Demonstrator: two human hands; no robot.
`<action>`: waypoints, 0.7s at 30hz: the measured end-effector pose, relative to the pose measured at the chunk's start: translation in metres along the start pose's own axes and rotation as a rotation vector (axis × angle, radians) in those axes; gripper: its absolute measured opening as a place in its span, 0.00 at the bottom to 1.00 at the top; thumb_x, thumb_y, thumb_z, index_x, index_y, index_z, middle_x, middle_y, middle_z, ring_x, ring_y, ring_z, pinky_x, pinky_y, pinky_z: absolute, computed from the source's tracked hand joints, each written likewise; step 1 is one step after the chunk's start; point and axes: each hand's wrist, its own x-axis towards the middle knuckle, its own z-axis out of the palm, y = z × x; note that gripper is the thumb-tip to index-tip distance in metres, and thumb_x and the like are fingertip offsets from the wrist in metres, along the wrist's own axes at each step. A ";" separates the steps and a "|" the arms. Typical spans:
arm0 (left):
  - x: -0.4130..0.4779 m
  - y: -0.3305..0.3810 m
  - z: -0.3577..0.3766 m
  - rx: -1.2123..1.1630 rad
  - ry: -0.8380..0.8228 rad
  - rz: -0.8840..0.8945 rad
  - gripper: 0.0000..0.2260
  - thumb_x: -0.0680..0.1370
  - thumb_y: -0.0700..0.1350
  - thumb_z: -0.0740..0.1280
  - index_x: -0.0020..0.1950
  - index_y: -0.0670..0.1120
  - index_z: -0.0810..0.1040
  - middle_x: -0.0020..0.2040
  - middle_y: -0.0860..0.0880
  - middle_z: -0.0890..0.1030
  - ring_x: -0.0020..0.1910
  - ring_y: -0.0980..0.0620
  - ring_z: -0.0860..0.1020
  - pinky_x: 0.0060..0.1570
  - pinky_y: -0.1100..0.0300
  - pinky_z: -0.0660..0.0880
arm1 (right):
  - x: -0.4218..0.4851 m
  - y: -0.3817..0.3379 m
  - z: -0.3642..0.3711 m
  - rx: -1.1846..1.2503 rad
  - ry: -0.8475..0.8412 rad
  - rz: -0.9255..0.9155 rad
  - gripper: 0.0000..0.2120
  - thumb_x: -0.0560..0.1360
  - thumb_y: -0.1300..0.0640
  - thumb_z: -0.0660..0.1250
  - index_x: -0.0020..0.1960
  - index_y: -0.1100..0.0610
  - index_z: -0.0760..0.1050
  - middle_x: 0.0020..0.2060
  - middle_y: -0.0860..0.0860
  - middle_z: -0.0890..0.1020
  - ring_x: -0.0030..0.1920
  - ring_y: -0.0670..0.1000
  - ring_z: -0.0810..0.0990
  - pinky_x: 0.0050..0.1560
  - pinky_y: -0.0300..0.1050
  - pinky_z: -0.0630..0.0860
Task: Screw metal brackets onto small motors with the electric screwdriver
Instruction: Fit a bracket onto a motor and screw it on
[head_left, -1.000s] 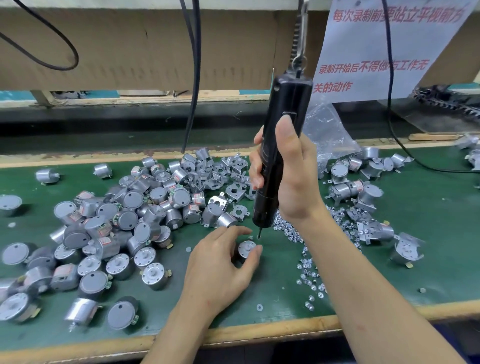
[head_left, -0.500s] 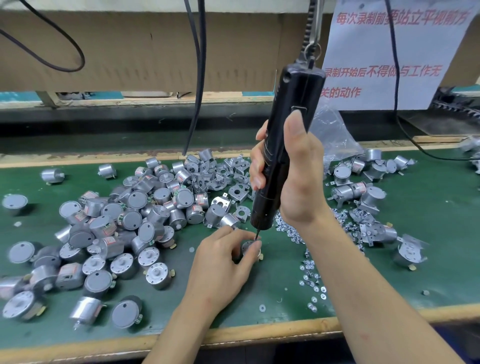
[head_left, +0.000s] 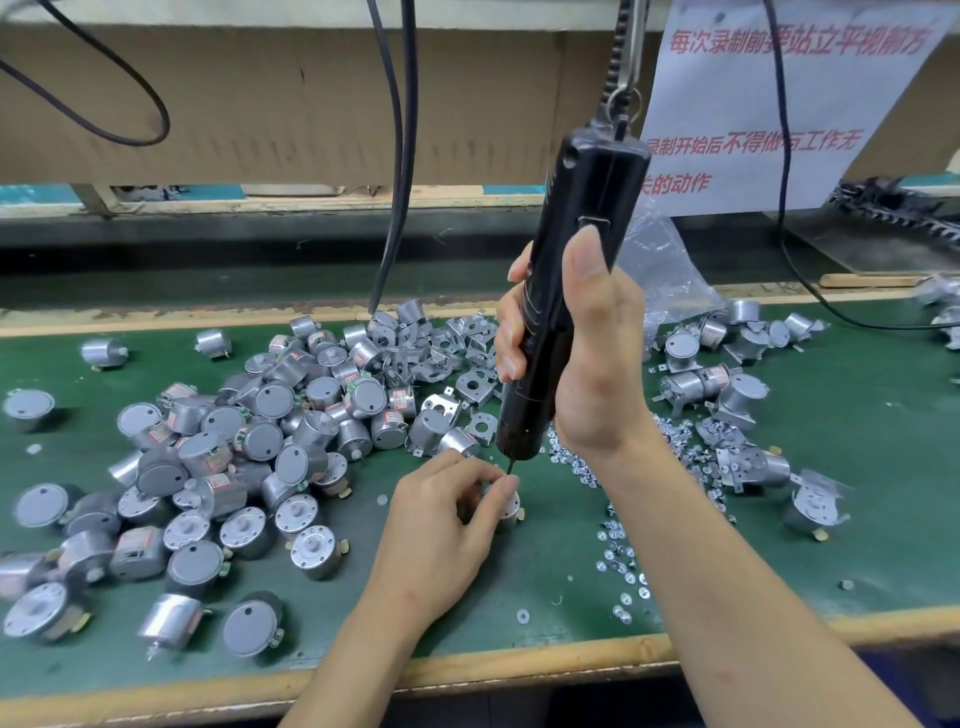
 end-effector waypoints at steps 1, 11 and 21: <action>0.000 0.000 0.000 -0.004 -0.003 0.000 0.07 0.77 0.48 0.72 0.39 0.55 0.81 0.33 0.58 0.74 0.35 0.57 0.74 0.36 0.73 0.65 | 0.000 0.000 0.000 0.001 -0.001 0.000 0.34 0.68 0.29 0.66 0.46 0.62 0.72 0.27 0.53 0.72 0.23 0.52 0.69 0.28 0.44 0.67; -0.006 0.002 0.005 0.273 -0.051 -0.044 0.20 0.67 0.68 0.68 0.53 0.60 0.75 0.45 0.62 0.73 0.48 0.62 0.73 0.39 0.64 0.68 | 0.004 0.002 -0.010 -0.098 0.020 -0.052 0.34 0.69 0.28 0.68 0.44 0.61 0.71 0.27 0.49 0.74 0.24 0.51 0.71 0.28 0.43 0.70; -0.004 -0.002 0.005 0.150 -0.104 -0.063 0.21 0.64 0.63 0.75 0.54 0.60 0.75 0.45 0.65 0.76 0.48 0.62 0.74 0.47 0.59 0.75 | -0.001 0.025 -0.033 -0.167 0.092 -0.053 0.34 0.71 0.28 0.68 0.40 0.61 0.69 0.27 0.51 0.74 0.24 0.51 0.71 0.28 0.43 0.69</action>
